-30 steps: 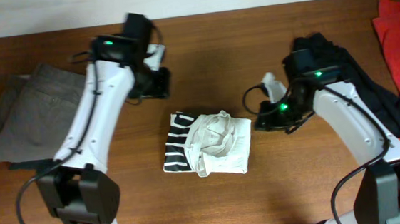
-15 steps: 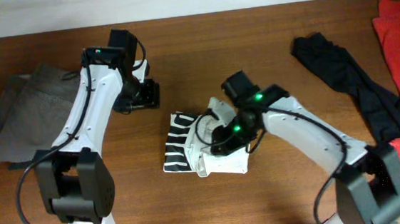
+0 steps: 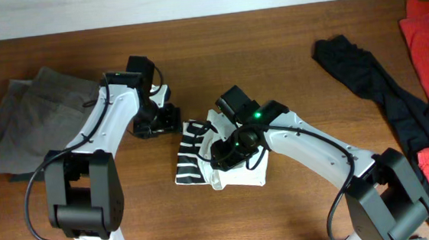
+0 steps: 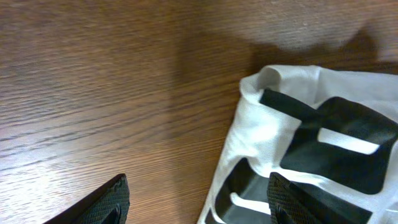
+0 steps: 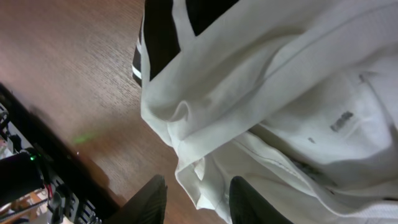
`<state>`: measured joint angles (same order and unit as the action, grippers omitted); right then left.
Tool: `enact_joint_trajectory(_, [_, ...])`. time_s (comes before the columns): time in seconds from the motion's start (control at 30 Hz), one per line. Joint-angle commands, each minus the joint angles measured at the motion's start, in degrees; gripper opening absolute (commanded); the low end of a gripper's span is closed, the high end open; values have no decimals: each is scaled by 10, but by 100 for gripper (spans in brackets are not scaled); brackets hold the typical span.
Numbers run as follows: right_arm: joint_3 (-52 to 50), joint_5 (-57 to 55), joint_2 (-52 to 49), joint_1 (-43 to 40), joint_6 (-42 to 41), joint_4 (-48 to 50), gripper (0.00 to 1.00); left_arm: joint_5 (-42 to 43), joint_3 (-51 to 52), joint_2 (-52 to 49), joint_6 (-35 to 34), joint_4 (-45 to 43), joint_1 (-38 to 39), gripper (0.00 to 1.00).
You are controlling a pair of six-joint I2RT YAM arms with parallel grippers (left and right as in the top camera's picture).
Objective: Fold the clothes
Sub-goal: 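Grasp the folded shirt bundle edges with both grippers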
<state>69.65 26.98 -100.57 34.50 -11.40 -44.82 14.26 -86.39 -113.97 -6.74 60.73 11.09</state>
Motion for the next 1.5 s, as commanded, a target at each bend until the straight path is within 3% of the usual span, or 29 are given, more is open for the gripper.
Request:
enact_joint_trajectory(0.0, [5,-10,-13,3,-12,-7,38,26,3,-7,0,-6,13,71])
enact_joint_trajectory(0.17, [-6,-26,-30,8,-16,-8,37,29,3,-7,2,-10,30,71])
enact_joint_trajectory(0.3, [-9,-32,-47,8,-16,-13,4,29,3,-7,2,-14,41,71])
enact_joint_trajectory(0.73, [-8,-143,-29,-30,-45,-109,4,24,4,-42,1,-23,83,70])
enact_joint_trajectory(0.93, [-10,-263,-29,-35,-106,-163,4,-10,11,-60,1,-31,106,70])
enact_joint_trajectory(1.07, [-12,-262,-29,-35,-103,-162,18,-12,11,-69,1,-31,109,70])
enact_joint_trajectory(1.37, [38,-207,-9,-35,-86,-160,20,-12,10,-69,1,-31,109,69])
enact_joint_trajectory(1.47, [78,-204,4,-35,-86,-161,25,-12,10,-69,1,-31,109,69])
